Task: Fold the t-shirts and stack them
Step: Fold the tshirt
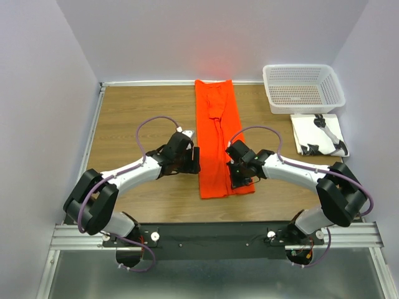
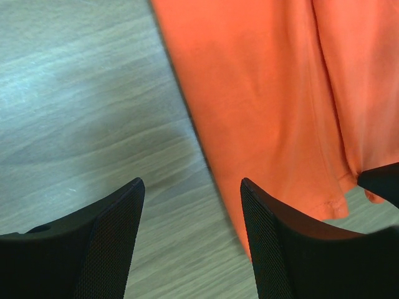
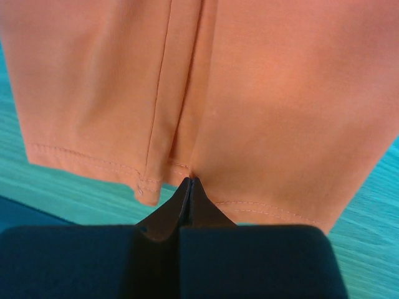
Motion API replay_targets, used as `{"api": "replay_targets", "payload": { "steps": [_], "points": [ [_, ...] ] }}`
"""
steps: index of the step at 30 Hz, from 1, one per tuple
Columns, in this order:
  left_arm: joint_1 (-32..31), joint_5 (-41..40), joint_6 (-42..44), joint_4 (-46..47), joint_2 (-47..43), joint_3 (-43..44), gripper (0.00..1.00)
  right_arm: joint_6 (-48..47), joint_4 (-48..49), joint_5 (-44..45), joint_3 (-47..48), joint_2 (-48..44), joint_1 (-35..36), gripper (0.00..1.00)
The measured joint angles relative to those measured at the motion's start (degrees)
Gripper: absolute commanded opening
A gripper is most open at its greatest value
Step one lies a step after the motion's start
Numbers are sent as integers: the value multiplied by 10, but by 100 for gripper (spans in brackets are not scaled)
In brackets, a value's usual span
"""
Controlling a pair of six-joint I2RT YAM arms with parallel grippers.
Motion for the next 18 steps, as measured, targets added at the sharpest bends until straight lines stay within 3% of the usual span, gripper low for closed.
{"api": "replay_targets", "payload": {
  "steps": [9, 13, 18],
  "points": [
    [-19, 8, -1, -15, 4, 0, 71, 11, 0, -34, -1, -1, 0, 41],
    [-27, 9, -7, -36, 4, 0, 71, 30, -22, 9, -1, -32, -2, 47],
    [-37, 9, -20, -51, 0, 0, 71, 46, -61, 56, -5, -74, -49, 48]
  ]
}}
